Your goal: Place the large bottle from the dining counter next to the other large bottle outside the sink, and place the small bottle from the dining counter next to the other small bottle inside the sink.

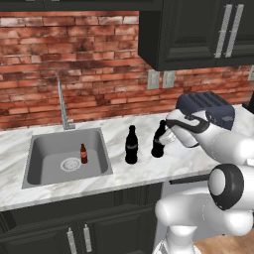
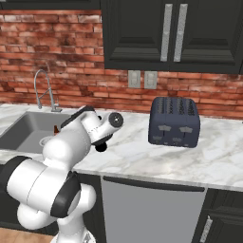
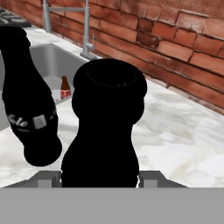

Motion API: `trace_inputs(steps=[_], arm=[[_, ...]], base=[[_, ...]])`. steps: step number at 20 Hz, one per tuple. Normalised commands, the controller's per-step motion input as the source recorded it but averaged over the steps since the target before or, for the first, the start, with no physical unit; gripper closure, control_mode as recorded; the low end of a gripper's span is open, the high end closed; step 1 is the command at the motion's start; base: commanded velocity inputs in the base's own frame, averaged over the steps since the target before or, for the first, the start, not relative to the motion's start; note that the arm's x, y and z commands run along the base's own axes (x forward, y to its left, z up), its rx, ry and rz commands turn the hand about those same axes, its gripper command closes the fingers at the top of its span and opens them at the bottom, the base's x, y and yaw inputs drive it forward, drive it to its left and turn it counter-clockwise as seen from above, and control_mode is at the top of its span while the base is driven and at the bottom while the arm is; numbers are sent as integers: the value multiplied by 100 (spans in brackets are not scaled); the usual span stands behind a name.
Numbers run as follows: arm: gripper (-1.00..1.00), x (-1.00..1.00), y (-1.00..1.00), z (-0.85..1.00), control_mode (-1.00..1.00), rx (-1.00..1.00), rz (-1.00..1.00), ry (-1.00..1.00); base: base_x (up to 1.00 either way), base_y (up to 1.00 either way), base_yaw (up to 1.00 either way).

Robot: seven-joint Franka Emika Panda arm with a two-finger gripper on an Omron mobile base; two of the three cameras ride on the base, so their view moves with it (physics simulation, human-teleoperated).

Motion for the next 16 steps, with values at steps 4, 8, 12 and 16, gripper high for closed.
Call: trace_inputs(steps=[4, 8, 12, 16], arm=[[100, 1, 0, -1, -100, -4, 0, 0], [100, 2, 0, -1, -100, -5, 0, 0], [100, 5, 1, -3, -100, -5, 0, 1], [100, 9, 2, -8, -100, -3, 0, 2]], base=[[0, 0, 0], [0, 0, 0], [0, 0, 0], [0, 0, 0]])
